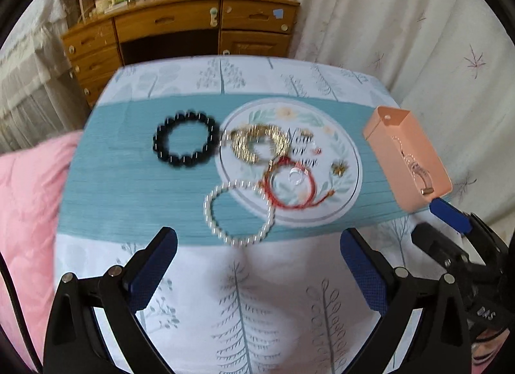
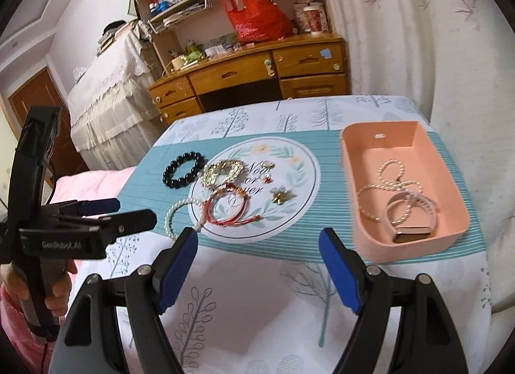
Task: Organize jewelry
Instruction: 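Grasp the pearl bracelet with the left tool while the right tool grasps the red string bracelet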
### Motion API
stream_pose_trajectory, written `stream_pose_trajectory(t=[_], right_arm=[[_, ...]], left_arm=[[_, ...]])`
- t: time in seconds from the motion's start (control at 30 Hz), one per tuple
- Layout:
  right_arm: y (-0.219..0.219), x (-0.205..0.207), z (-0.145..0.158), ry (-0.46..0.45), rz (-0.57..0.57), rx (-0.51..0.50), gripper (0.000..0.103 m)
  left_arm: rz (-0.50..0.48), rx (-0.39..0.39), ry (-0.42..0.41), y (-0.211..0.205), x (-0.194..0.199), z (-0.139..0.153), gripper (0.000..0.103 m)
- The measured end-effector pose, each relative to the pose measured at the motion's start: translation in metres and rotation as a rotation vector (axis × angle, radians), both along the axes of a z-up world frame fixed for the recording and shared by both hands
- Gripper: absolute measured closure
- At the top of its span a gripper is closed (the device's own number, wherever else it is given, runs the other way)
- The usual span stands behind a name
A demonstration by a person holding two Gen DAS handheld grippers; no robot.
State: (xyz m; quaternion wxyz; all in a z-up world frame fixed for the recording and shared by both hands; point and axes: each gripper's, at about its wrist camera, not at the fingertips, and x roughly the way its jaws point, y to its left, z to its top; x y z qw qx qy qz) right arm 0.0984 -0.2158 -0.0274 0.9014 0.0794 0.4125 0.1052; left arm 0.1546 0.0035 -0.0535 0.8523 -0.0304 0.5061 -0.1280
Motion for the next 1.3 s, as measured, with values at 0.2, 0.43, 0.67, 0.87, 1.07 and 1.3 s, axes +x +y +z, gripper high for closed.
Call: stream_pose_trajectory(t=[0.2, 0.43, 0.67, 0.87, 1.07, 1.3], right_arm=[[0.016, 0.009, -0.015, 0.024, 0.028, -0.043, 0.025], [0.035, 0.023, -0.04, 0.021, 0.135, -0.179, 0.025], [0.056, 0.037, -0.054, 0.0, 0.245, -0.261, 0.025], [0.072, 0.049, -0.065, 0.002, 0.284, -0.325, 0.025], [0.078, 0.06, -0.072, 0.011, 0.304, -0.344, 0.025], [0.086, 0.069, -0.077, 0.028, 0.316, -0.351, 0.025]], left_arm=[[0.004, -0.001, -0.017, 0.012, -0.005, -0.023, 0.003], [-0.028, 0.04, 0.003, 0.016, 0.004, -0.048, 0.003], [-0.059, 0.051, 0.031, 0.011, 0.024, -0.068, 0.003], [-0.069, 0.135, 0.0, 0.004, 0.038, -0.075, 0.003], [-0.068, 0.144, -0.024, 0.006, 0.048, -0.076, 0.003], [-0.038, 0.066, -0.026, 0.022, 0.053, -0.073, 0.006]])
